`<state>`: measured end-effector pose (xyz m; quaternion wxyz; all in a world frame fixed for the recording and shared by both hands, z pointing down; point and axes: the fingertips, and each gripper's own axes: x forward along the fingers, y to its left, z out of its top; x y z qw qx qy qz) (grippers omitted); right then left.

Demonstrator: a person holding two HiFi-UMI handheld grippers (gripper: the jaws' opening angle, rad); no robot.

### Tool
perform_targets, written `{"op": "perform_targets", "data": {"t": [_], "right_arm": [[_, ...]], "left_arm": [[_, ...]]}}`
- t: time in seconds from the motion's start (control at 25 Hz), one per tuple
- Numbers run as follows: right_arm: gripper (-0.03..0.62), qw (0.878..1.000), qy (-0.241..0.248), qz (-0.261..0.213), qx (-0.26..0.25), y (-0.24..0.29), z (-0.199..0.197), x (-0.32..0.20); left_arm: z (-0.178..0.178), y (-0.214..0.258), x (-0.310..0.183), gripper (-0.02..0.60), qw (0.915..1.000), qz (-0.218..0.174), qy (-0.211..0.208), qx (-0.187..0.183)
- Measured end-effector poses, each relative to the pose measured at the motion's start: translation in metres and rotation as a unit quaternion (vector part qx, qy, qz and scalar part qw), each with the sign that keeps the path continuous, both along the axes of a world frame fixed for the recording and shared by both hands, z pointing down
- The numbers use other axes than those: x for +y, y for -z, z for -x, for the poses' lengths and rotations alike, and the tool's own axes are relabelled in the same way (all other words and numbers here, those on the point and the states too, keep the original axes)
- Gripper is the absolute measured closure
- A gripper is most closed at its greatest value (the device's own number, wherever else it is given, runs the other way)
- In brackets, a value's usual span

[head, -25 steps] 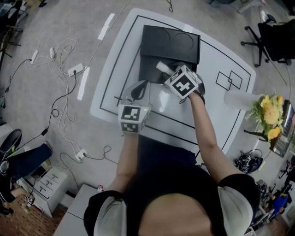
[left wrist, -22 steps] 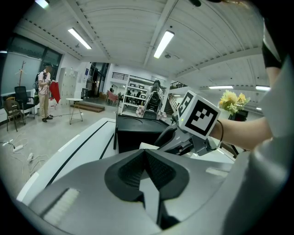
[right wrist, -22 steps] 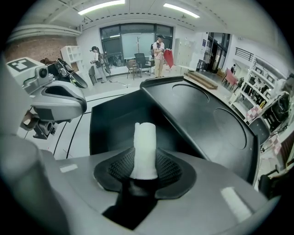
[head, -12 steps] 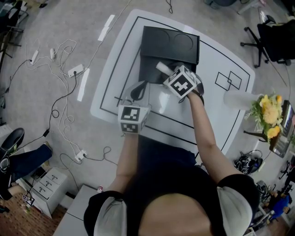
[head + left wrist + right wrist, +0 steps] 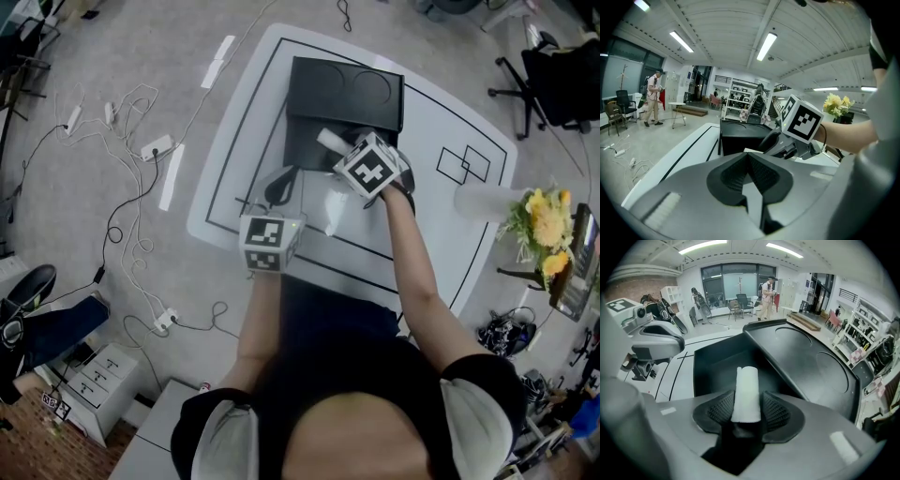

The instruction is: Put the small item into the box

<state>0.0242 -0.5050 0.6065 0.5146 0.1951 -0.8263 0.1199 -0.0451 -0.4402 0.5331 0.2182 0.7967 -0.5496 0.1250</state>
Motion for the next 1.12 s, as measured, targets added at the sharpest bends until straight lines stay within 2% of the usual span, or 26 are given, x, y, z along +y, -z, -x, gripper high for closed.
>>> {"op": "perform_targets", "data": {"t": [0.36,1.12], "right_arm": [[0.391,1.0,0.001,-0.012,-0.005,0.017,0.001,0.004],[0.393,0.998,-0.033,-0.042,-0.012,0.043,-0.017,0.009]], "left_arm": [[-0.004,0.011,0.002,0.572,0.9999,-0.013,-0.007,-0.003],[-0.004,0.035,0.004,0.572,0.999,-0.036,-0.018,-0.018]]}}
